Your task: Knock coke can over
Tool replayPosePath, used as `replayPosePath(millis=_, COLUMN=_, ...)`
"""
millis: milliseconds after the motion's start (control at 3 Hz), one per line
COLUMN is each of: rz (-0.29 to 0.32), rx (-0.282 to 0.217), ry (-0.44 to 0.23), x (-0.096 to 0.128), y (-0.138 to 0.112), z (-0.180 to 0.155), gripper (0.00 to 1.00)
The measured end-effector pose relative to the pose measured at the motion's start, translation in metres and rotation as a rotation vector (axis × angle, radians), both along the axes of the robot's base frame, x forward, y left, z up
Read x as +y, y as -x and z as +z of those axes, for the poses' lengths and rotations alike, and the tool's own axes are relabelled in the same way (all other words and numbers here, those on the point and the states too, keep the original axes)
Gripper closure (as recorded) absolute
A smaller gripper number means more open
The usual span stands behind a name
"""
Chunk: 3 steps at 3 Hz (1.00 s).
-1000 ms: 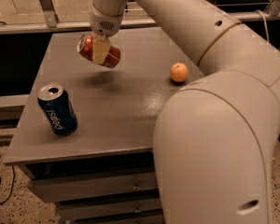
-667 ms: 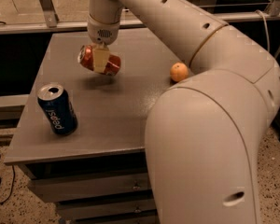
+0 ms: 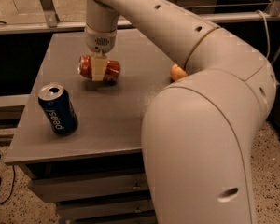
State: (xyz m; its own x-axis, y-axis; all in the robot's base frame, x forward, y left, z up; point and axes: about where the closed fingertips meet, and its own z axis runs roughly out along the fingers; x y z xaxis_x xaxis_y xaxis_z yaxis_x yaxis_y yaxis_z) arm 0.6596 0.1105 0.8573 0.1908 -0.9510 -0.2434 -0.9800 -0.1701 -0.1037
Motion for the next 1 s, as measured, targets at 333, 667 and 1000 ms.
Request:
replayPosePath(millis=333, rz=0.000, rx=0.000, ry=0.000, x=0.0001, y=0.0001, z=-0.0001, gripper=0.12)
replayPosePath(millis=667, rz=-0.001, rx=0.026, ry=-0.043, x=0.0032, y=0.0045, z=-0.0030, gripper=0.00)
replayPosePath(millis=1000, rz=-0.020, rx=0.053, ry=-0.115, x=0.0020, y=0.0084, z=-0.0025, gripper=0.00)
